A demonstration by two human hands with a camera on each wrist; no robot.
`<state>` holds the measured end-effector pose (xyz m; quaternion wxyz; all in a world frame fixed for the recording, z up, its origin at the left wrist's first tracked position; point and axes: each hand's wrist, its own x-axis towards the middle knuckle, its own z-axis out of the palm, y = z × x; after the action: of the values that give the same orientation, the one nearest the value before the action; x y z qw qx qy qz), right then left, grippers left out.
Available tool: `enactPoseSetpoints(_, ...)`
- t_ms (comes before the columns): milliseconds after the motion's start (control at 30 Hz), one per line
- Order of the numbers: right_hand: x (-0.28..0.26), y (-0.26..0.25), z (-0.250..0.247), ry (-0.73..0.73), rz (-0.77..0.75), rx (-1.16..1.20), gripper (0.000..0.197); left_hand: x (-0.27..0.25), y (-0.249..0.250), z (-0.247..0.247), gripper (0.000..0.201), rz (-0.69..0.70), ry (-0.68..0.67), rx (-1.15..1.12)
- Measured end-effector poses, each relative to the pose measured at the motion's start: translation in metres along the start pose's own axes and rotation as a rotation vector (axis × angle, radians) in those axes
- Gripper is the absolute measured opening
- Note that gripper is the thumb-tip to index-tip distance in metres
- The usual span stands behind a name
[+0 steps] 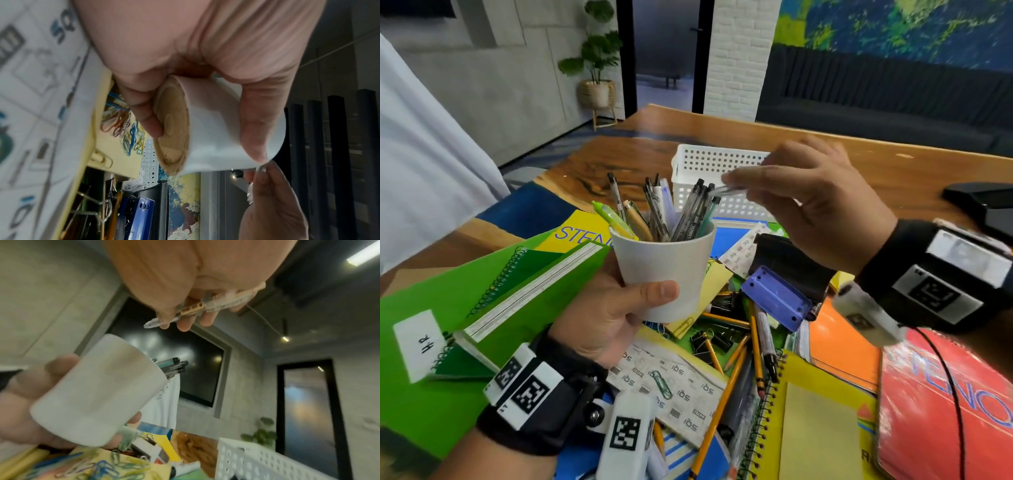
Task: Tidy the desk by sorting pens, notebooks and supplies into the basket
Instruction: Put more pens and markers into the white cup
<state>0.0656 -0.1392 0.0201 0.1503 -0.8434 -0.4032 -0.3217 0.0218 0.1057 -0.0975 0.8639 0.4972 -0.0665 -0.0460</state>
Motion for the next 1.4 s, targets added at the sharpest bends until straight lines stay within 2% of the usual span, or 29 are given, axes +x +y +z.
enactPoseSetpoints(100, 0.017, -0.013, -0.004, 0.012, -0.208, -0.27, 0.021, -0.004, 0.002, 0.001, 0.105, -0.002, -0.072, 0.062)
enactPoseSetpoints(200, 0.025, -0.034, 0.004, -0.176, -0.397, -0.347, 0.026, -0.005, 0.003, 0.0, 0.112, -0.013, -0.124, 0.129)
enactPoseSetpoints(267, 0.027, -0.04, 0.011, -0.312, -0.513, -0.363, 0.035, -0.004, 0.001, -0.001, 0.114, -0.016, -0.108, 0.174)
enactPoseSetpoints(300, 0.028, -0.042, 0.013, -0.324, -0.529, -0.325, 0.039, -0.003, 0.001, -0.001, 0.114, -0.02, -0.084, 0.182)
enactPoseSetpoints(333, 0.03, -0.042, 0.013, -0.29, -0.508, -0.247, 0.044, -0.002, 0.0, -0.001, 0.111, -0.016, -0.056, 0.174)
enactPoseSetpoints(400, 0.03, -0.037, 0.012, -0.114, -0.362, -0.069, 0.051, -0.001, 0.001, -0.001, 0.099, 0.021, -0.018, 0.125)
enactPoseSetpoints(467, 0.026, -0.028, 0.013, 0.06, -0.134, 0.011, 0.049, -0.001, 0.004, 0.001, 0.098, 0.088, -0.002, 0.092)
enactPoseSetpoints(533, 0.018, -0.014, 0.018, 0.098, 0.119, 0.035, 0.037, -0.001, 0.007, 0.001, 0.096, 0.154, 0.036, 0.087)
enactPoseSetpoints(567, 0.015, -0.007, 0.021, 0.042, 0.245, 0.062, 0.03, -0.001, 0.008, 0.0, 0.092, 0.186, 0.053, 0.084)
enactPoseSetpoints(600, 0.012, -0.001, 0.024, -0.088, 0.358, 0.076, 0.025, -0.001, 0.009, -0.001, 0.087, 0.214, 0.064, 0.078)
enactPoseSetpoints(667, 0.006, 0.005, 0.031, -0.493, 0.476, 0.06, 0.019, -0.001, 0.011, -0.003, 0.085, 0.25, 0.1, 0.074)
enactPoseSetpoints(733, -0.002, 0.0, 0.037, -0.815, 0.431, 0.028, 0.018, -0.001, 0.014, -0.004, 0.091, 0.267, 0.115, 0.079)
enactPoseSetpoints(767, -0.007, -0.005, 0.041, -0.924, 0.378, -0.002, 0.024, -0.001, 0.015, -0.005, 0.093, 0.275, 0.118, 0.078)
enactPoseSetpoints(867, -0.019, -0.021, 0.052, -1.139, 0.231, -0.142, 0.051, -0.003, 0.024, -0.008, 0.092, 0.288, 0.124, 0.087)
enactPoseSetpoints(933, -0.023, -0.028, 0.053, -1.15, 0.184, -0.218, 0.059, -0.005, 0.034, -0.015, 0.095, 0.288, 0.123, 0.114)
enactPoseSetpoints(1033, -0.021, -0.034, 0.05, -1.094, 0.134, -0.298, 0.057, -0.008, 0.059, -0.029, 0.113, 0.264, 0.152, 0.159)
enactPoseSetpoints(1100, -0.018, -0.04, 0.05, -1.065, 0.145, -0.214, 0.057, -0.009, 0.075, -0.039, 0.115, 0.252, 0.173, 0.197)
enactPoseSetpoints(1233, -0.013, -0.059, 0.06, -1.068, 0.122, 0.036, 0.069, -0.012, 0.097, -0.066, 0.117, 0.252, 0.23, 0.272)
enactPoseSetpoints(1300, -0.01, -0.064, 0.07, -1.08, 0.091, 0.055, 0.065, -0.013, 0.101, -0.078, 0.118, 0.226, 0.258, 0.271)
enactPoseSetpoints(1400, 0.003, -0.065, 0.08, -1.013, 0.058, 0.016, 0.046, -0.019, 0.1, -0.092, 0.12, 0.165, 0.284, 0.219)
